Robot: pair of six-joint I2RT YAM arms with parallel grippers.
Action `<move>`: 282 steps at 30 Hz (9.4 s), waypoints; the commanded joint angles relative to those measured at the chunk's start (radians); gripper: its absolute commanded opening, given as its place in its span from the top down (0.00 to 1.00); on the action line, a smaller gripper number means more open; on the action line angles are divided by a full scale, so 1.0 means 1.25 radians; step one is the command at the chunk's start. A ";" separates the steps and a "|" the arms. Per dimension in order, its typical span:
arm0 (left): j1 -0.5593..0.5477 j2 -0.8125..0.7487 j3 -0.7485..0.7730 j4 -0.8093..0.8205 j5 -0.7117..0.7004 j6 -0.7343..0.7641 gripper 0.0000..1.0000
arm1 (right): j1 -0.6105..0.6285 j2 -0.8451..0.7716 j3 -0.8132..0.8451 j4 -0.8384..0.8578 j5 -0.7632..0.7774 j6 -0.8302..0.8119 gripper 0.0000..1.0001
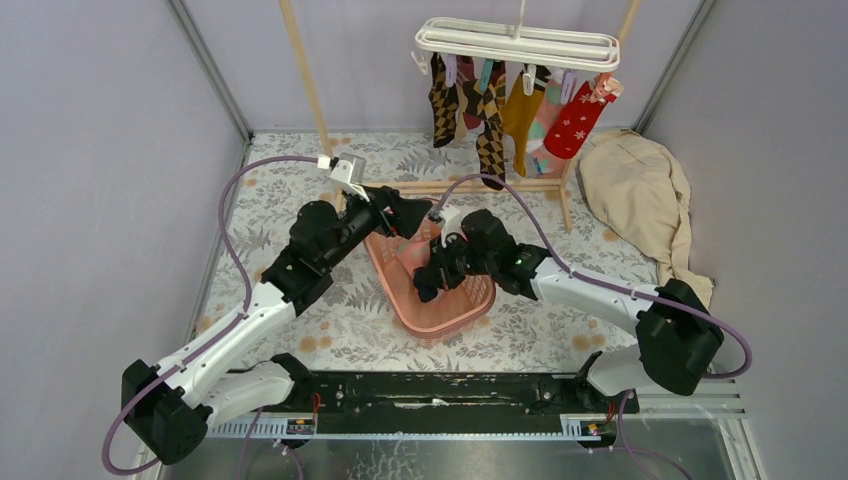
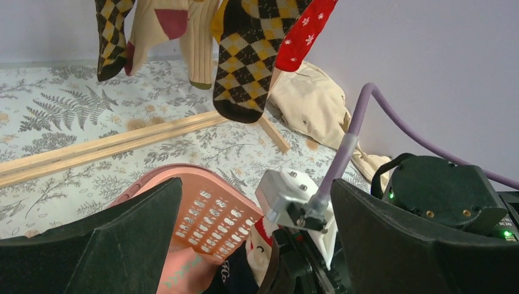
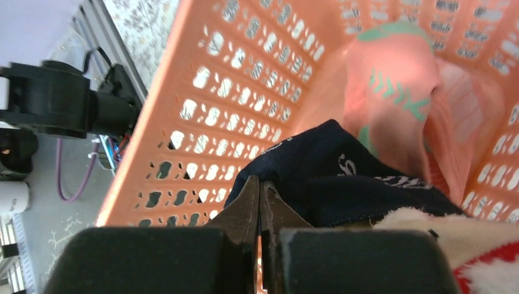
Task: Remove the socks clipped to the hanger
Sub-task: Place the sock in the bin, then remove the sock from the hanger.
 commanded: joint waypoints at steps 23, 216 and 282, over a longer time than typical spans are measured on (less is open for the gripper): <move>0.001 0.015 -0.040 -0.004 -0.042 -0.016 0.01 | 0.045 -0.330 -0.001 -0.119 0.437 -0.071 0.42; 0.056 0.416 0.194 0.493 0.279 -0.246 0.85 | -0.463 -0.351 -0.099 0.331 -0.075 0.168 0.50; -0.304 0.509 0.380 0.252 -0.417 0.425 0.85 | -0.362 -0.180 0.533 -0.397 0.519 0.123 0.47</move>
